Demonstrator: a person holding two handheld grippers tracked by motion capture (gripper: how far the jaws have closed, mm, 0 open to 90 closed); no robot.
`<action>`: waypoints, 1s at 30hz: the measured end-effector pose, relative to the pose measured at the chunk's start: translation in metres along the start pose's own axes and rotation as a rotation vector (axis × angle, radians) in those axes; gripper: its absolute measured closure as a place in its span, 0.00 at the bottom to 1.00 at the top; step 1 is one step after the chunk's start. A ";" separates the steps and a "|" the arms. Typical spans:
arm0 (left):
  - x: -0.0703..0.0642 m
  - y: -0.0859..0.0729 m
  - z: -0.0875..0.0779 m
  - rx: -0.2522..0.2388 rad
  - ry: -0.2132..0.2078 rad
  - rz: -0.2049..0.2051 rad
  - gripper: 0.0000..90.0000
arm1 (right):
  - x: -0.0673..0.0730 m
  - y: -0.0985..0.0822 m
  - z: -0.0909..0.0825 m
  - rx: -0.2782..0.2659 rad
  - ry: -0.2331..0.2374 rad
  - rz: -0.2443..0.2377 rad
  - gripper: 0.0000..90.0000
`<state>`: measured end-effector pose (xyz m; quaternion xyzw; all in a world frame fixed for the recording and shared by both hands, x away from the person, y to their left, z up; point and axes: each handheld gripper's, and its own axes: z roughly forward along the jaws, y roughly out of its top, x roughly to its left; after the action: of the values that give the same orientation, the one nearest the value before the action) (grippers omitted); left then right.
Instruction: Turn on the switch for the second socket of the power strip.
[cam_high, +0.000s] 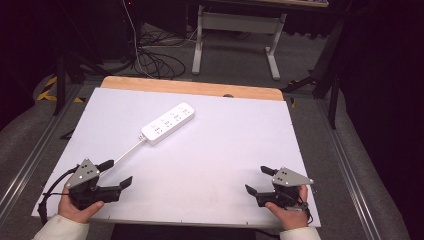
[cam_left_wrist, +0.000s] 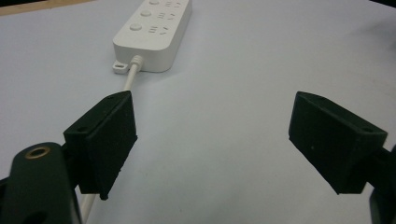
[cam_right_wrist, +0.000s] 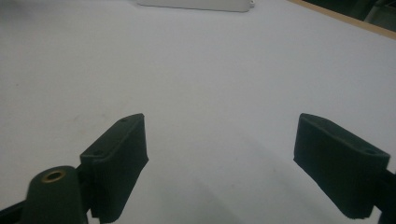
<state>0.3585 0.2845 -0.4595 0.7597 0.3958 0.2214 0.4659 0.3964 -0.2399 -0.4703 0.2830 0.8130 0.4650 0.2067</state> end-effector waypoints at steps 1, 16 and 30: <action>0.000 0.000 0.000 0.002 0.003 0.010 0.17 | 0.000 0.000 0.000 -0.001 -0.002 -0.001 0.20; 0.000 0.002 -0.005 -0.001 -0.030 -0.028 0.21 | 0.000 0.000 0.000 -0.003 -0.004 -0.005 0.22; -0.001 0.010 -0.009 0.008 -0.010 -0.002 0.25 | 0.001 0.000 0.001 0.001 0.002 -0.010 0.24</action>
<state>0.3562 0.2860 -0.4464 0.7622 0.3952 0.2157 0.4650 0.3962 -0.2390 -0.4712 0.2787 0.8147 0.4640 0.2080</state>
